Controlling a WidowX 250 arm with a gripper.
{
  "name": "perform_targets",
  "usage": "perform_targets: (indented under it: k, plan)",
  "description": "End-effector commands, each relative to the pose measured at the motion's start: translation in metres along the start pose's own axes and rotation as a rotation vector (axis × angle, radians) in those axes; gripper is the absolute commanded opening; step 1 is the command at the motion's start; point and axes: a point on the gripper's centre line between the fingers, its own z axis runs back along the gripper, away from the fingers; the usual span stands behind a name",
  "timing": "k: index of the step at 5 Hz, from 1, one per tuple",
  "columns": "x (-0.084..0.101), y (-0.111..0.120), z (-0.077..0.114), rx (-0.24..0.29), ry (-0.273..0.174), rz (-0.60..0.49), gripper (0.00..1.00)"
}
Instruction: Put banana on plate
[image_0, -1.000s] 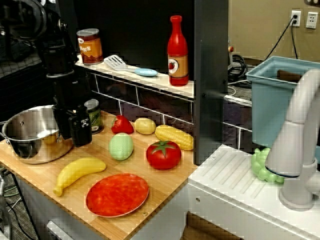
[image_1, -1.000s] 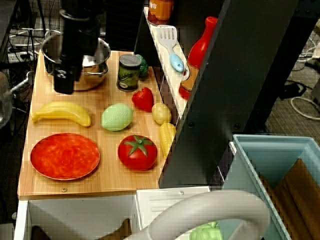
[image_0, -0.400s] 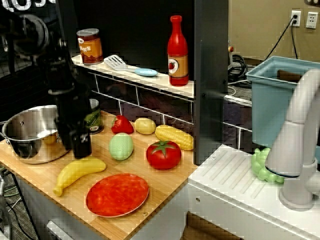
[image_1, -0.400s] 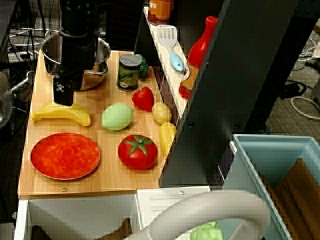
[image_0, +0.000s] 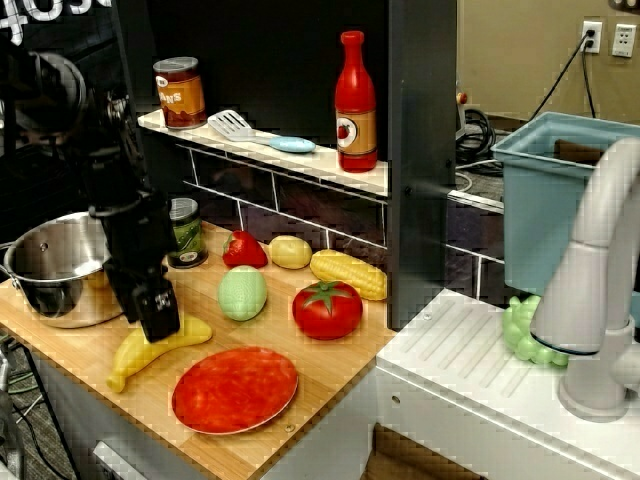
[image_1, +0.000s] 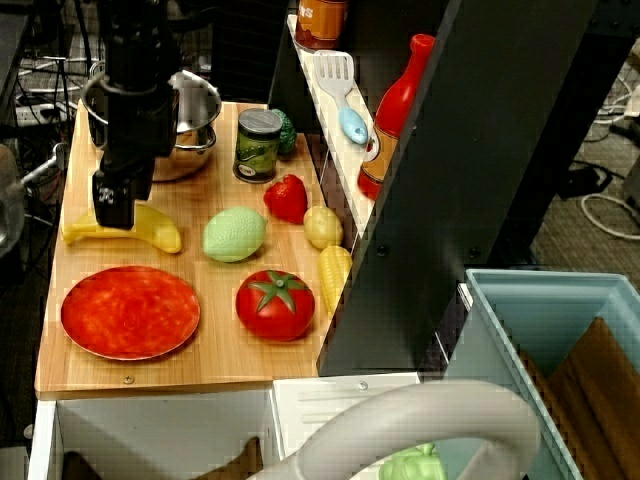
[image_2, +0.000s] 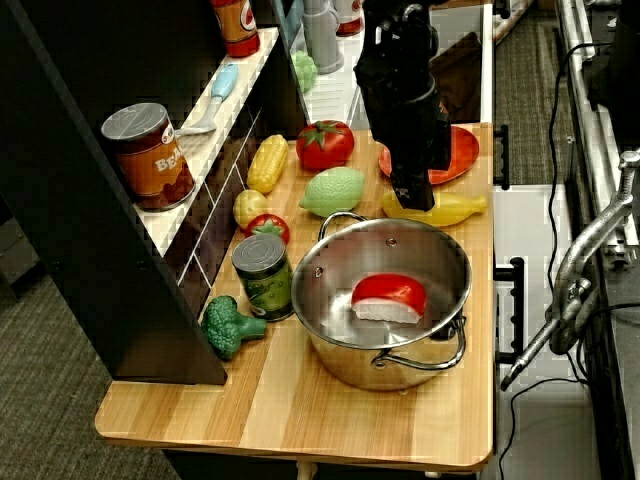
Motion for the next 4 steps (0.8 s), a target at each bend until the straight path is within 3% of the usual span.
perform_targets:
  k: [1,4]
  plan:
    - [0.003,0.005,-0.001,0.098,-0.023,0.011,1.0]
    - [0.006,0.014,-0.023,0.132,-0.02,0.085,1.0]
